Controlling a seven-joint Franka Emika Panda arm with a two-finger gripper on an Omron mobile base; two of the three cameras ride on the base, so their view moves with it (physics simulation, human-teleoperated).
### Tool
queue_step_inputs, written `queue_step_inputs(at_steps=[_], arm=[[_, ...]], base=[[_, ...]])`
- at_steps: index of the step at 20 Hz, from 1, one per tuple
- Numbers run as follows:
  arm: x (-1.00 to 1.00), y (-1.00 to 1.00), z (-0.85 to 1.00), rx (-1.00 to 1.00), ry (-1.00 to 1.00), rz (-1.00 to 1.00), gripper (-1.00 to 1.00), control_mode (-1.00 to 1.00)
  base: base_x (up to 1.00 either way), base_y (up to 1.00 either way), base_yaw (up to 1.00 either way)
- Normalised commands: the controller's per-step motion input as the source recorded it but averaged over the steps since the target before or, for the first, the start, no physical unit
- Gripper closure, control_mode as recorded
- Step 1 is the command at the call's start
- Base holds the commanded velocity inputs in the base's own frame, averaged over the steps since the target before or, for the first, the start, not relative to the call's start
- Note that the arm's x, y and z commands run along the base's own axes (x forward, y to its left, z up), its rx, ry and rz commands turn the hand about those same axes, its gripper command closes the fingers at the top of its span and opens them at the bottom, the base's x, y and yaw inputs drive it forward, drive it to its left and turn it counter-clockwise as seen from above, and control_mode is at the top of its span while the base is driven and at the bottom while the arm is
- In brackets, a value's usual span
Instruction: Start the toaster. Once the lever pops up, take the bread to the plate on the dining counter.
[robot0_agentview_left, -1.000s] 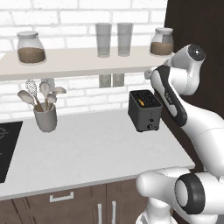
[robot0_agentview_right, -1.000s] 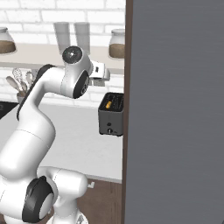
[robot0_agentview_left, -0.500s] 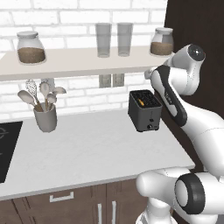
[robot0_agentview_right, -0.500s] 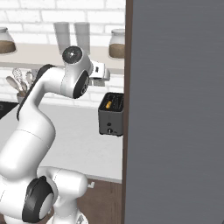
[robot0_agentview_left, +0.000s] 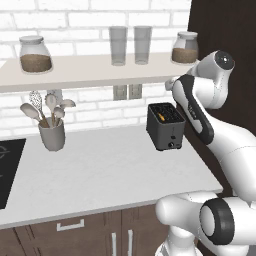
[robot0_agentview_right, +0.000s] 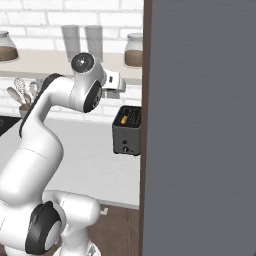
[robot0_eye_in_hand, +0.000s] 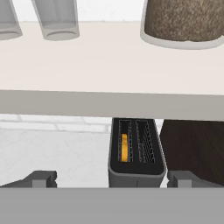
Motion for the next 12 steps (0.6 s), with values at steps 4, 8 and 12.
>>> queue_step_inputs(at_steps=[4, 8, 12], arm=[[0.0, 0.0, 0.0, 0.0, 0.0, 0.0, -1.0, -1.0], [0.0, 0.0, 0.0, 0.0, 0.0, 0.0, -1.0, -1.0], [0.0, 0.0, 0.0, 0.0, 0.0, 0.0, -1.0, -1.0]], base=[[0.0, 0.0, 0.0], [0.0, 0.0, 0.0], [0.0, 0.0, 0.0]])
